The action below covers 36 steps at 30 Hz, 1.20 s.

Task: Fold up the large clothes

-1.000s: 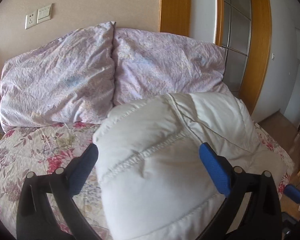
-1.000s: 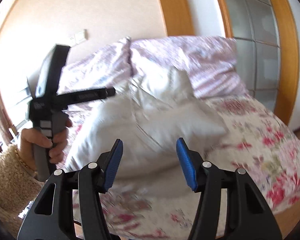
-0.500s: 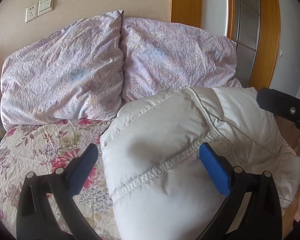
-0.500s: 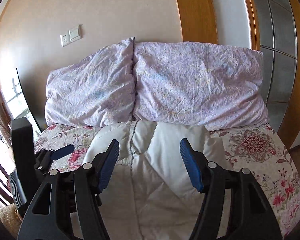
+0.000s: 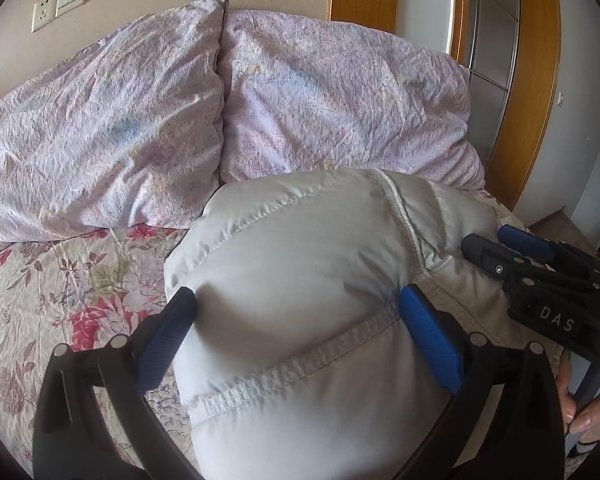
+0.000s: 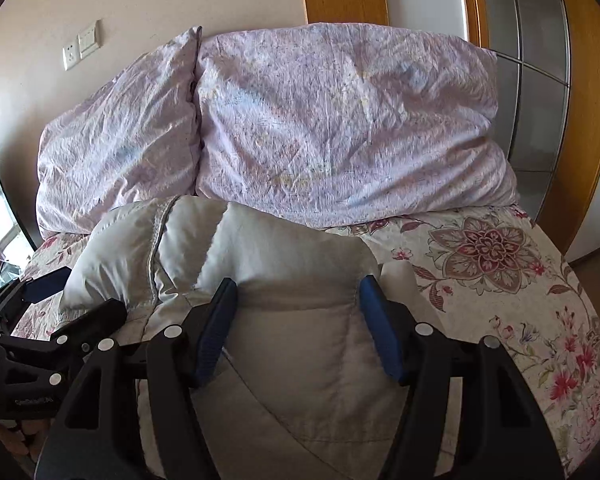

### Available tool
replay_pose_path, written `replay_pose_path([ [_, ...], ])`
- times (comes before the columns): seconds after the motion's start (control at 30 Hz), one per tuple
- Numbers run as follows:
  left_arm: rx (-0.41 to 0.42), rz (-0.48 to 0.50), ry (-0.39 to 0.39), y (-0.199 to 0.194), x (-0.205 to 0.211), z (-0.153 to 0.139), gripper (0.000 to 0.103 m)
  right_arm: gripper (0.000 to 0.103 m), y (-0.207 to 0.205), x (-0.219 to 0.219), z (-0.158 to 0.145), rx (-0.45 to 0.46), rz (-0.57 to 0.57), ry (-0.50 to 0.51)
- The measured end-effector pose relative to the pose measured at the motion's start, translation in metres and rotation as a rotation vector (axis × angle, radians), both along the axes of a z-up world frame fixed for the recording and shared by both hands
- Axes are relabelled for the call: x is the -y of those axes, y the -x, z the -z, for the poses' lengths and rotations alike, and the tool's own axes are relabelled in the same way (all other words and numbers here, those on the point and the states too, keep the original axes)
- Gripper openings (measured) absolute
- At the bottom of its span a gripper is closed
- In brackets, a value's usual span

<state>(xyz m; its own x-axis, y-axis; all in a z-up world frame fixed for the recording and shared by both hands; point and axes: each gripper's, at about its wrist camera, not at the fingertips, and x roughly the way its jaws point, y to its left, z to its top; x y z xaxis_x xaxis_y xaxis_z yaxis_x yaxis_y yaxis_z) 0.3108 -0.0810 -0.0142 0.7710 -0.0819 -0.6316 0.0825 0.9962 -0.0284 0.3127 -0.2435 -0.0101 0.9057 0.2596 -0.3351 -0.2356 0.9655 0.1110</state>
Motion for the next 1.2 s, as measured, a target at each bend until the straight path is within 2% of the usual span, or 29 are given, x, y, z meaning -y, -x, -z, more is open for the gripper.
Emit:
replay_pose_path([
  [0.27,-0.026,-0.004,-0.007,-0.011,0.008,0.013,0.101,0.066,-0.02,0.007,0.024,0.004,-0.015,-0.069],
  [0.47,-0.025,-0.025,-0.04,-0.016,0.014,0.024,0.101,0.066,-0.035,0.013,0.036,-0.048,-0.048,-0.12],
  [0.57,-0.038,-0.033,-0.057,-0.019,0.016,0.029,0.101,0.067,-0.041,0.011,0.04,-0.077,-0.048,-0.115],
  [0.77,-0.078,-0.03,-0.035,-0.027,0.012,0.036,0.101,0.067,-0.049,0.006,0.045,-0.128,-0.038,-0.085],
  [1.2,-0.134,-0.048,-0.081,-0.037,0.016,0.047,0.101,0.068,-0.062,-0.002,0.05,-0.201,-0.025,-0.024],
])
